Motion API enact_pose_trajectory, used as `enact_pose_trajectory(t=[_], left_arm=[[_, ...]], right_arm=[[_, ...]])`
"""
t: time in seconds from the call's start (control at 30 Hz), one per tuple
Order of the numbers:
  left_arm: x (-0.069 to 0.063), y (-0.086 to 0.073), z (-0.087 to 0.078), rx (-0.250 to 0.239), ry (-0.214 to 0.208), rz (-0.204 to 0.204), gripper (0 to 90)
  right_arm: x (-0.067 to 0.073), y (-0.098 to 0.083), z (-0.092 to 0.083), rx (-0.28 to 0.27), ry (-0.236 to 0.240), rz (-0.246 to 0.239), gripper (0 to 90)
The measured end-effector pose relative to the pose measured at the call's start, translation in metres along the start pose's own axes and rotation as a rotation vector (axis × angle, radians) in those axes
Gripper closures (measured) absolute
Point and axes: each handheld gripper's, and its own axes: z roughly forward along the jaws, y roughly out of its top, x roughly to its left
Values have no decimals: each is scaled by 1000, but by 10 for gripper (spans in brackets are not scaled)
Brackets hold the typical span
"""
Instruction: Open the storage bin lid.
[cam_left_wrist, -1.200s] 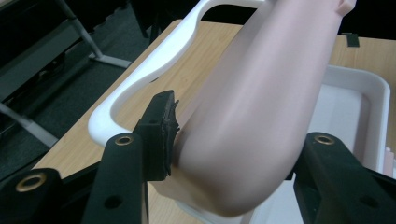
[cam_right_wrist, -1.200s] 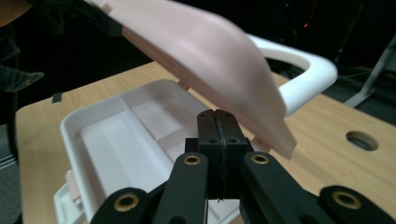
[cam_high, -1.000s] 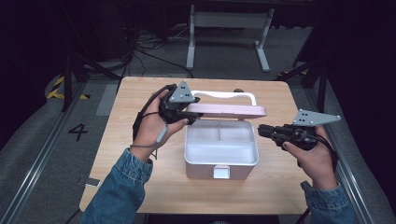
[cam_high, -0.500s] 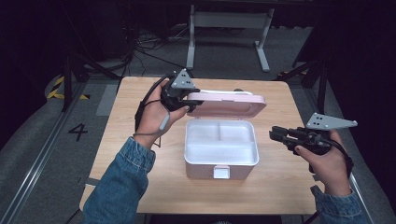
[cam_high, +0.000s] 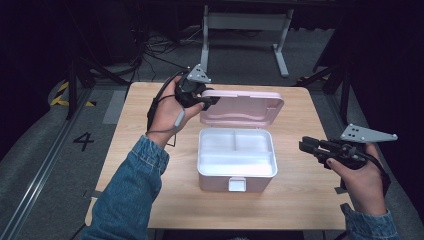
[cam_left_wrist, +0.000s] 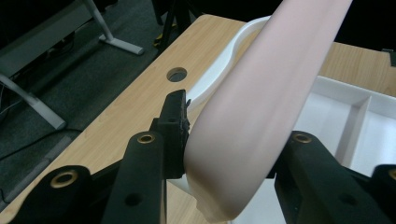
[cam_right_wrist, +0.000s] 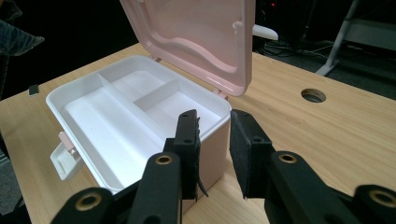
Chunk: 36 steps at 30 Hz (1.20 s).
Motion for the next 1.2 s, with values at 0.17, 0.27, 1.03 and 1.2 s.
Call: enact_pose_trajectory(t=[0.17, 0.27, 1.03, 1.2], left_arm=[[7, 1, 6, -2, 5, -18, 635], [12, 1, 10, -11, 7, -33, 622], [36, 2, 47, 14, 47, -129, 489], [42, 0, 54, 40, 66, -164, 442]], right_arm=[[-2, -3, -3, -2, -15, 16, 738], [-3, -4, -5, -3, -22, 19, 738], [-10, -8, -6, -7, -28, 35, 714], [-11, -9, -5, -2, -28, 36, 709]])
